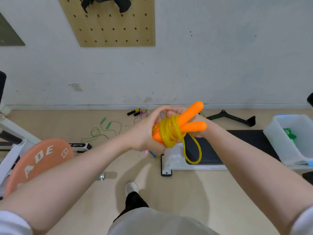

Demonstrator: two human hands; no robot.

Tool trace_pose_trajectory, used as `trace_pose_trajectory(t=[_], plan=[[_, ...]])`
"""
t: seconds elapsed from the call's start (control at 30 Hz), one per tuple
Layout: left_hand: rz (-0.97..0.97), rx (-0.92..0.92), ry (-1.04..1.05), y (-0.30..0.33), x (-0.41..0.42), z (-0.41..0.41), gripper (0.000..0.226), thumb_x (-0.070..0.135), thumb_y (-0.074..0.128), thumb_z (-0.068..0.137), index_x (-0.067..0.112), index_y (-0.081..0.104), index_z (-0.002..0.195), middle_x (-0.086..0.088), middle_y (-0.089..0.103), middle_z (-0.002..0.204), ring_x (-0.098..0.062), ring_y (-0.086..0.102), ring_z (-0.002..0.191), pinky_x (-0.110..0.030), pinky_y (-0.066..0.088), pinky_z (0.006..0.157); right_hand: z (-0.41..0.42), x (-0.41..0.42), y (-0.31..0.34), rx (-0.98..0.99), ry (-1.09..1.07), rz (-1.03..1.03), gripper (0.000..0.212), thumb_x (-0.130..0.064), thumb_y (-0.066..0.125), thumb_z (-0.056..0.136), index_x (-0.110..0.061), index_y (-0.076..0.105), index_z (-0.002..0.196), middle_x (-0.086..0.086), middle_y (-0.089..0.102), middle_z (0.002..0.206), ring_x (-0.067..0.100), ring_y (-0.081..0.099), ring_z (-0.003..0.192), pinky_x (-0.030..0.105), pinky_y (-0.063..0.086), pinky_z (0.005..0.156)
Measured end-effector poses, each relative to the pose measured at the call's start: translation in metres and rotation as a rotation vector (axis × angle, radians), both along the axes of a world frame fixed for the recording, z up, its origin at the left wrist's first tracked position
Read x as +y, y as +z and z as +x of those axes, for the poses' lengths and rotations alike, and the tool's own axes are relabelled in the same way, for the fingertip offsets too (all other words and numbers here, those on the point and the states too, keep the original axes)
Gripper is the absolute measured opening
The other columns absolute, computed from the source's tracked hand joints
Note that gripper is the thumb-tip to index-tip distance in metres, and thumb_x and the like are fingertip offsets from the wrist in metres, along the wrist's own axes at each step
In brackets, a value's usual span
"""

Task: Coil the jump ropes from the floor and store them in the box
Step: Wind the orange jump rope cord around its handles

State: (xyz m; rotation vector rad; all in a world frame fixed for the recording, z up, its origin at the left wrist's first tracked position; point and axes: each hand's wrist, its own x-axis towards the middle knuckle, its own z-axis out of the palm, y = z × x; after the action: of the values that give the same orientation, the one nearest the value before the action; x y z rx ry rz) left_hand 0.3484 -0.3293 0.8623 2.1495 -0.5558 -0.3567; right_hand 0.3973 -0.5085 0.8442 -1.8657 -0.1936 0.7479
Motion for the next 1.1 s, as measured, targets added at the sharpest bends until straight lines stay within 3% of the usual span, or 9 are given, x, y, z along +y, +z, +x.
trace_pose_trajectory(t=[0.13,0.23,0.33,0.47,0.6,0.7,0.83,1.0,1.1], plan=[[-0.462,0.188,0.053,-0.003,-0.005,-0.003,0.08,0.024,0.068,0.047,0.021,0.044,0.123,0.004,0.062,0.102,-0.001,0.062,0.085,-0.016,0.048,0.071,-0.017,0.015,-0.008,-0.048,-0.169,-0.02,0.045,0.013,0.035,0.088,-0.014,0.037,0.052,-0.005,0.04,0.038,0.009,0.038,0.04,0.021,0.033,0.044],[-0.501,0.217,0.22,-0.009,-0.005,-0.002,0.058,0.031,0.065,0.043,0.023,0.057,0.099,0.013,0.063,0.072,-0.002,0.055,0.061,-0.013,0.044,0.054,-0.023,0.034,-0.008,-0.096,-0.358,0.092,0.036,0.009,0.027,0.09,-0.012,0.037,0.062,0.002,0.033,0.041,0.004,0.03,0.031,0.017,0.024,0.038],[-0.471,0.265,0.37,-0.016,-0.006,0.001,0.038,0.028,0.066,0.047,0.025,0.06,0.084,0.001,0.058,0.07,-0.004,0.051,0.054,-0.014,0.04,0.047,-0.02,0.042,-0.003,-0.044,-0.446,0.177,0.031,0.001,0.024,0.095,-0.012,0.04,0.071,0.004,0.037,0.048,0.007,0.031,0.036,0.021,0.023,0.041],[-0.353,0.22,0.435,-0.017,-0.009,0.006,0.029,0.023,0.063,0.056,0.029,0.06,0.083,0.009,0.059,0.07,0.007,0.052,0.053,-0.008,0.04,0.049,-0.019,0.04,-0.001,-0.087,-0.444,0.087,0.032,0.006,0.027,0.089,-0.011,0.045,0.067,0.008,0.043,0.053,0.015,0.038,0.045,0.024,0.029,0.045],[-0.303,0.197,0.395,-0.022,-0.01,0.003,0.043,0.024,0.064,0.051,0.028,0.057,0.093,0.0,0.056,0.069,-0.008,0.046,0.048,-0.021,0.039,0.042,-0.024,0.031,-0.001,-0.007,-0.333,0.16,0.021,0.01,0.036,0.068,-0.01,0.037,0.064,0.005,0.035,0.058,0.017,0.032,0.049,0.025,0.027,0.047],[-0.214,0.123,0.403,-0.026,-0.008,0.003,0.044,0.031,0.063,0.049,0.039,0.053,0.091,0.001,0.058,0.073,-0.006,0.049,0.052,-0.019,0.043,0.049,-0.025,0.022,-0.002,0.166,-0.201,0.4,0.017,-0.003,0.045,0.056,-0.008,0.041,0.072,0.009,0.03,0.069,0.02,0.026,0.057,0.024,0.038,0.045],[-0.031,0.006,0.426,-0.029,-0.012,0.003,0.06,0.052,0.054,0.042,0.046,0.048,0.101,0.011,0.064,0.087,-0.012,0.061,0.082,-0.031,0.049,0.073,-0.025,0.019,-0.002,0.141,-0.134,0.376,0.054,-0.047,0.072,0.068,-0.009,0.055,0.101,0.022,0.055,0.093,0.033,0.051,0.08,0.037,0.047,0.065],[0.423,-0.243,0.451,-0.029,-0.019,0.004,0.081,0.061,0.05,0.054,0.039,0.033,0.13,0.002,0.063,0.111,-0.028,0.059,0.104,-0.039,0.045,0.086,-0.027,0.022,0.002,-0.013,-0.233,0.26,0.031,-0.037,0.054,0.091,-0.012,0.051,0.073,-0.007,0.052,0.045,0.004,0.047,0.037,0.015,0.035,0.036],[0.642,-0.361,0.443,-0.035,-0.018,0.004,0.087,0.063,0.054,0.065,0.033,0.024,0.142,-0.006,0.057,0.118,-0.031,0.054,0.111,-0.039,0.037,0.09,-0.028,0.022,-0.008,-0.002,-0.236,0.201,0.036,-0.045,0.056,0.088,-0.015,0.047,0.072,0.003,0.033,0.051,0.009,0.028,0.036,0.02,0.021,0.037]])
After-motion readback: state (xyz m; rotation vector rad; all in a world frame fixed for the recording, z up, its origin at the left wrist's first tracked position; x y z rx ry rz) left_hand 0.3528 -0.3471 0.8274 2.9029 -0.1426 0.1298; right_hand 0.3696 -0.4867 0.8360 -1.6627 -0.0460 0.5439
